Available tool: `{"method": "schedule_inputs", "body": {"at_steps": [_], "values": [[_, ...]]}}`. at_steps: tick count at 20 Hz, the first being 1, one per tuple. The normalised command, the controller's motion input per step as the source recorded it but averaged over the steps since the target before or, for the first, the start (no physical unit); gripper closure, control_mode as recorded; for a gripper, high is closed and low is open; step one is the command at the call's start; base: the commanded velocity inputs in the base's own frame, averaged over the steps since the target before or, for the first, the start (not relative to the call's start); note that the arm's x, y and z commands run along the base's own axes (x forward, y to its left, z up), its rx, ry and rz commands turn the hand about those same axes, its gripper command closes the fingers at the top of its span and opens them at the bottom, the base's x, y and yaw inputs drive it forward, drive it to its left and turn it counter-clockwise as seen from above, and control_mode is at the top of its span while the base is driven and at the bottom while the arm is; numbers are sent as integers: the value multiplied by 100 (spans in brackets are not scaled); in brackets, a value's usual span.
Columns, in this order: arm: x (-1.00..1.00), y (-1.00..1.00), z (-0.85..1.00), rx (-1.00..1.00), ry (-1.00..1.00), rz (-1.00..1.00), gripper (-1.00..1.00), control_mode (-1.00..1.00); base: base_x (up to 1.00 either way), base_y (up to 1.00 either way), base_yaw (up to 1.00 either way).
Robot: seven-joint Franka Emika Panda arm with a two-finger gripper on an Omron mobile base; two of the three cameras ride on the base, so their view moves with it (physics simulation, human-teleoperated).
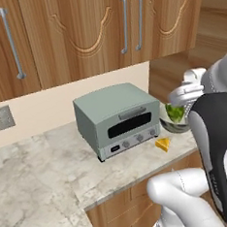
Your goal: Pick the cheese from the fridge and the cheese grater from the cabinet and place them next to the salad bowl.
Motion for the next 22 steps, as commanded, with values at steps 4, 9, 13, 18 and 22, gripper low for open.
{"method": "schedule_inputs", "body": {"at_steps": [4, 9, 13, 18, 22], "values": [[-12, -12, -43, 0, 14, 1, 100, -100, 0, 0, 0], [-1, 1, -100, 0, 0, 0, 100, -100, 0, 0, 0], [29, 32, -99, 0, 0, -6, 100, -100, 0, 0, 0], [48, 42, -60, 0, -2, -33, 100, -100, 0, 0, 0], [20, 13, -29, 2, -15, -53, 100, -100, 0, 0, 0]]}}
